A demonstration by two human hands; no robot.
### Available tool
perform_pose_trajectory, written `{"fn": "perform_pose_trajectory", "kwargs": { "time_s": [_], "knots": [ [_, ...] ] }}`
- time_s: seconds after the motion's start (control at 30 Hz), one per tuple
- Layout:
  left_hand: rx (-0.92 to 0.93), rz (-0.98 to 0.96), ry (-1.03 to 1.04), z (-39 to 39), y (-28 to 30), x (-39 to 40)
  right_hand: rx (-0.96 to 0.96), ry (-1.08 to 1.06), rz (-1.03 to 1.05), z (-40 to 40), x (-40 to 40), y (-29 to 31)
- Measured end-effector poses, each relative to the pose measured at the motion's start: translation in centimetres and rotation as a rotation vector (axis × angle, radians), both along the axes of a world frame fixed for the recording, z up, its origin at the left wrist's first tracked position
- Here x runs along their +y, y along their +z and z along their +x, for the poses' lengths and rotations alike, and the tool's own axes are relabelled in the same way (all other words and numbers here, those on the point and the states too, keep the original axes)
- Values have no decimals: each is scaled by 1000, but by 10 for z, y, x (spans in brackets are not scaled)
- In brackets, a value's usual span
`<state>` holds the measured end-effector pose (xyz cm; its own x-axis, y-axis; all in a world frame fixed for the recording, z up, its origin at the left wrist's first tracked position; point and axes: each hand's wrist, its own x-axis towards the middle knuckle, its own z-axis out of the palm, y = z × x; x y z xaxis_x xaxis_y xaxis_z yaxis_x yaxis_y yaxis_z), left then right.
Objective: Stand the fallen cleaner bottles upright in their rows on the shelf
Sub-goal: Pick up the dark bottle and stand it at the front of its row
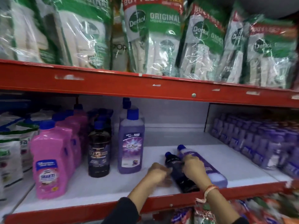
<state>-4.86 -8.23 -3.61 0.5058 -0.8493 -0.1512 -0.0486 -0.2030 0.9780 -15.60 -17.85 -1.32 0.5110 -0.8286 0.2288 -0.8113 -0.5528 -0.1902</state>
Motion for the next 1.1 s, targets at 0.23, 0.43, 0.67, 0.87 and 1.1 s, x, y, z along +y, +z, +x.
{"fn": "perform_pose_trajectory", "kwargs": {
  "time_s": [0.23, 0.43, 0.67, 0.87, 1.1],
  "knots": [
    [149, 32, 48, -14, 5, -20, -260, 48, 299, -14, -18, 8],
    [99, -162, 122, -13, 15, -1, -548, 138, 535, -14, -15, 3],
    [-111, -419, 216, 25, 10, 70, -906, 427, 629, 6, 57, 8],
    [-321, -505, 348, 77, 13, 150, -1008, 616, 531, 67, 125, 4],
    [-353, -542, 457, 109, 3, 193, -1010, 686, 478, 111, 165, -9]
  ]
}}
